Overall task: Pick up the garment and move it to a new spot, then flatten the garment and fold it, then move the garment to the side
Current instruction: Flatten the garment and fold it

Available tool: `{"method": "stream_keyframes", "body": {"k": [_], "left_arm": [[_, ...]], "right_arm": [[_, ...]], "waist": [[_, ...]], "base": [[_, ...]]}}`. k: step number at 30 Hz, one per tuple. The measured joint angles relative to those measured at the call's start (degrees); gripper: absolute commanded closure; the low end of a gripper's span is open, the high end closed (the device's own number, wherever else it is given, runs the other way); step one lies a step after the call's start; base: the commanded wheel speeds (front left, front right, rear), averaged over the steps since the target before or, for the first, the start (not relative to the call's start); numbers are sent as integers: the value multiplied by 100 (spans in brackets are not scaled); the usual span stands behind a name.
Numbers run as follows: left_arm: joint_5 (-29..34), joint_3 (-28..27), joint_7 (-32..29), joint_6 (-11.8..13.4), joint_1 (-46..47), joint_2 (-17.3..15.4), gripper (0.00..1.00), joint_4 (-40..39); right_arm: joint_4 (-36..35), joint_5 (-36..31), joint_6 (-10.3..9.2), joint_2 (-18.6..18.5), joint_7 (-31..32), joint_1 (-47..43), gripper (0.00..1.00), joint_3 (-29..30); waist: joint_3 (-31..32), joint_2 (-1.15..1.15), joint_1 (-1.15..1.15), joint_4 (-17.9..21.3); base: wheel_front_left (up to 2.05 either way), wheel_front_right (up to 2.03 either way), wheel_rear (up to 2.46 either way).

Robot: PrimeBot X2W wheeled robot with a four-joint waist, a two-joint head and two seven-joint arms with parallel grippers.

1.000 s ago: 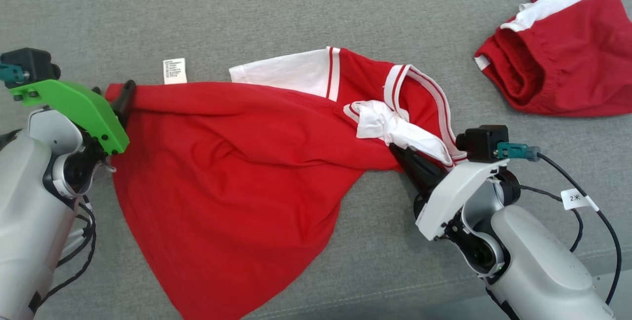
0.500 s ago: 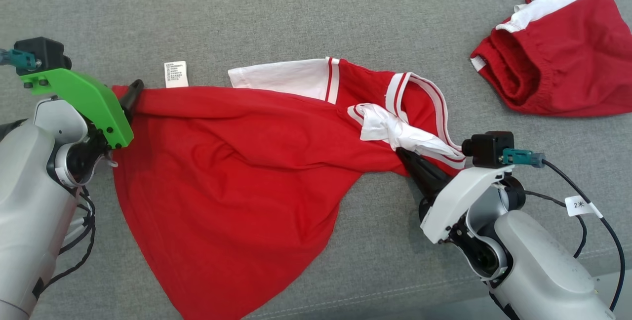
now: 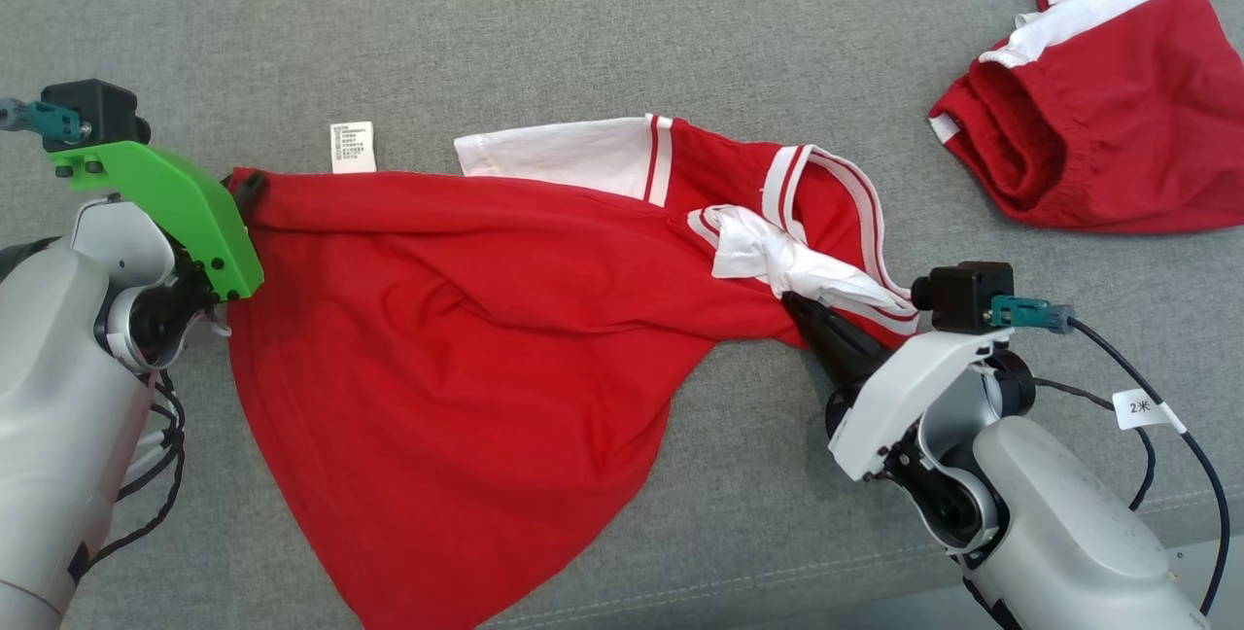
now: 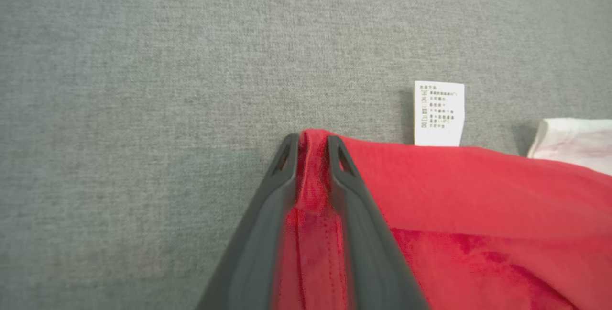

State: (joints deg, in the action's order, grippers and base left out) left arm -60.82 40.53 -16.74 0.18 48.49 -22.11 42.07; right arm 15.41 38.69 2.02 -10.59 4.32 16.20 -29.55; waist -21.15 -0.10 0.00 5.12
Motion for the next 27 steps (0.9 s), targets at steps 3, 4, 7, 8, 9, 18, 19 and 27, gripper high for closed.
{"method": "stream_keyframes", "body": {"k": [3, 4, 7, 8, 9, 18, 19, 27], "left_arm": [[25, 7, 65, -71, 27, 4, 100, 31], [60, 8, 75, -76, 49, 9, 100, 38], [59, 9, 73, -130, 118, 53, 100, 88], [59, 14, 73, -176, 122, 73, 100, 114], [59, 16, 77, -196, 122, 97, 100, 140], [-107, -477, 651, -475, 686, 157, 100, -433], [-170, -553, 726, -510, 749, 145, 100, -580], [-570, -822, 1279, -619, 3, 78, 100, -1174]], "right_arm": [[18, 4, 0, 10, -18, 0, 100, 4], [25, 8, 0, 13, -33, 0, 100, 4], [44, 10, 0, 22, -35, 0, 100, 13], [54, 10, 1, 24, -52, 0, 100, 15], [63, 12, 10, 27, -54, 0, 100, 25], [-49, 26, -90, -133, -232, 6, 100, 393], [-98, 26, -109, -152, -243, 13, 100, 431], [-145, 25, -119, -243, -415, -209, 100, 468]], "waist": [[1, 0, 0, 9], [3, 0, 0, 11], [7, 0, 0, 11], [11, 0, 0, 9], [16, 0, 0, 7], [36, 0, 0, -122], [25, 0, 0, -142], [102, 0, 0, -338]], "base": [[0, 0, 0], [0, 0, 0], [0, 0, 0], [0, 0, 0], [0, 0, 0], [0, 0, 0], [0, 0, 0], [0, 0, 0]]}}
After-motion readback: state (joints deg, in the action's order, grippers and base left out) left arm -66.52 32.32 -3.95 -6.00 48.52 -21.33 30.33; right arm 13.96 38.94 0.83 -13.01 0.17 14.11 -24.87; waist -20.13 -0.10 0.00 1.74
